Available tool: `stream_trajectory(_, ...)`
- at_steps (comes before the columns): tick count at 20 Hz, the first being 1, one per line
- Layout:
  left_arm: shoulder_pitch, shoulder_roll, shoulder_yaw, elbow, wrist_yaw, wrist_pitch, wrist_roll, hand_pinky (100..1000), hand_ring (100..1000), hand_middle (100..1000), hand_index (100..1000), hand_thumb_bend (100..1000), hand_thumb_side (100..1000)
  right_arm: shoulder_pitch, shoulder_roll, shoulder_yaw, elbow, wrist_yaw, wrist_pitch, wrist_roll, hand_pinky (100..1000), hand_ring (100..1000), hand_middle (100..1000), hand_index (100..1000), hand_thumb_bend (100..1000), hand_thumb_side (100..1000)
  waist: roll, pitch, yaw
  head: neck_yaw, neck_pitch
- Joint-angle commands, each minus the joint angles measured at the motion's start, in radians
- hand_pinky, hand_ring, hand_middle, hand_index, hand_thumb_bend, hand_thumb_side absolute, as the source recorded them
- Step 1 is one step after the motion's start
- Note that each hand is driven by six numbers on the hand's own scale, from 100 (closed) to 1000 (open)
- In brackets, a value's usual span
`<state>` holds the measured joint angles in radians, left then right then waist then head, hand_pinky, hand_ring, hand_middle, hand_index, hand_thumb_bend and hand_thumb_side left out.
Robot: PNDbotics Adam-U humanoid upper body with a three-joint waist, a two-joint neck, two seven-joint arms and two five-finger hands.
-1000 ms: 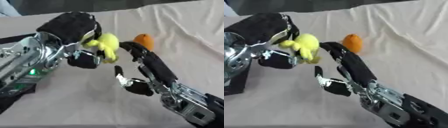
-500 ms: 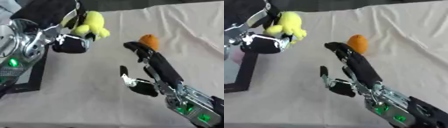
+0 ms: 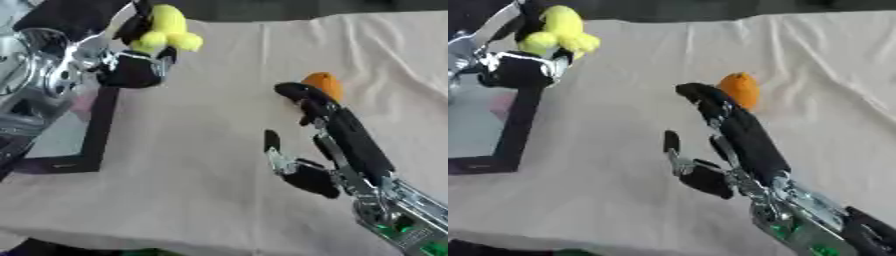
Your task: Pick up the objects with one hand, pass them to the other hand, and then place them into the box on the other side of the table.
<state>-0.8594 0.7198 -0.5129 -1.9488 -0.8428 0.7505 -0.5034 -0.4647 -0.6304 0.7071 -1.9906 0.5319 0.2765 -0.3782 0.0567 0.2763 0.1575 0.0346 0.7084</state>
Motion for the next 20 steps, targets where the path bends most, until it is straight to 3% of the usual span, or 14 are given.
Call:
stream_trajectory(1,0.009,0.05,0.039,0.027,0.016,0.156,-0.112,689,472,243,267,100,275,-0.004,-0.016,-0.018,-0.009,0.011,-0.014,-0.02,533,911,860,927,100,505,-0.004,-0.012,-0.002,0.047,-0.017)
stream_trajectory(6,0.054,0.078,0.065,0.084,0.038,0.156,-0.046,688,473,246,272,100,277,0.0,-0.013,-0.024,-0.009,0.022,-0.032,-0.043,533,910,861,926,100,487,-0.016,-0.003,-0.005,0.088,-0.034)
stream_trajectory(20,0.139,0.118,0.149,0.199,0.138,0.157,0.157,684,462,234,274,100,264,0.017,0.005,-0.046,-0.009,0.034,-0.039,-0.108,525,903,857,920,100,440,-0.052,0.022,-0.026,0.106,-0.072)
